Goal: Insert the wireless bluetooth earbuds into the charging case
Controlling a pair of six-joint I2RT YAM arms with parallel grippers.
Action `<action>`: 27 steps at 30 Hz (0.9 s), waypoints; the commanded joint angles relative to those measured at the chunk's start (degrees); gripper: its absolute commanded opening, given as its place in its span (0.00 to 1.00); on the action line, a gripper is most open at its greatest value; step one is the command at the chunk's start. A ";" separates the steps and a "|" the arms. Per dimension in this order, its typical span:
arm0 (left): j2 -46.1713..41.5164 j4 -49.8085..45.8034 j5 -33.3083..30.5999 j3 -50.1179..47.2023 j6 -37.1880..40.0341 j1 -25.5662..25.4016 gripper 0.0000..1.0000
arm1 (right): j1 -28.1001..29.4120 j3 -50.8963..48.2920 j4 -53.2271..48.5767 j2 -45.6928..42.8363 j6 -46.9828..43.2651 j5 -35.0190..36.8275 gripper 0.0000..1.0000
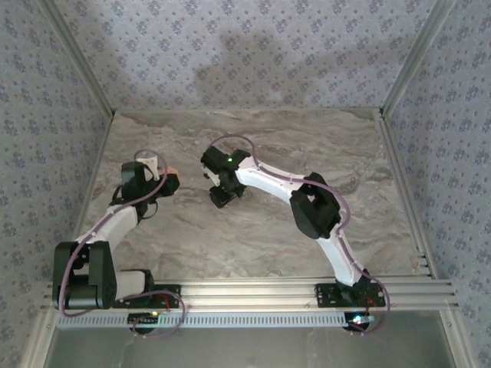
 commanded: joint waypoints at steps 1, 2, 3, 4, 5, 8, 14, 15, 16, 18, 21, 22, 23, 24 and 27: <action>-1.41 -0.09 1.60 -0.50 0.43 0.70 0.01 | 0.85 5.37 -5.42 3.88 -6.22 1.96 0.49; -1.41 -0.09 1.56 -0.47 0.52 0.84 0.01 | 0.93 6.40 -5.82 4.71 -6.85 1.95 0.48; -1.33 -0.17 1.60 -0.43 0.57 0.99 0.01 | 0.94 7.21 -6.17 5.51 -7.38 2.00 0.48; -1.32 -0.26 1.67 -0.49 0.61 1.08 0.01 | 1.02 8.18 -6.44 6.35 -7.87 1.99 0.48; -1.34 -0.35 1.69 -0.43 0.69 1.08 0.01 | 1.11 9.00 -6.77 7.07 -8.31 1.95 0.47; -1.32 -0.57 1.69 -0.39 0.87 1.21 0.01 | 1.28 10.54 -6.95 8.68 -9.29 1.91 0.47; -1.32 -1.05 1.69 -0.15 1.17 1.50 0.01 | 1.29 12.28 -6.80 10.98 -10.62 1.73 0.45; -1.32 -1.05 1.67 -0.16 1.22 1.52 0.01 | 1.29 12.65 -6.96 11.44 -10.80 1.73 0.45; -1.32 -1.05 1.67 -0.16 1.23 1.52 0.01 | 1.29 12.80 -6.90 11.79 -10.98 1.65 0.45; -1.24 -1.14 1.69 -0.16 1.19 1.52 0.01 | 1.29 13.12 -6.77 12.25 -11.24 1.65 0.44; -1.24 -1.23 1.69 -0.06 1.18 1.52 0.01 | 1.29 13.27 -6.82 12.83 -11.50 1.61 0.42; -1.24 -1.23 1.69 -0.08 1.09 1.48 0.01 | 1.29 13.29 -6.75 12.96 -11.56 1.59 0.41; -1.24 -1.27 1.69 -0.05 1.14 1.52 0.01 | 1.29 13.33 -6.84 13.08 -11.60 1.73 0.40; -1.24 -1.23 1.74 -0.07 1.09 1.52 0.01 | 1.29 13.27 -6.87 13.22 -11.60 1.80 0.39; -1.24 -1.32 1.78 -0.08 1.13 1.52 0.01 | 1.29 13.27 -6.79 13.45 -11.60 1.83 0.35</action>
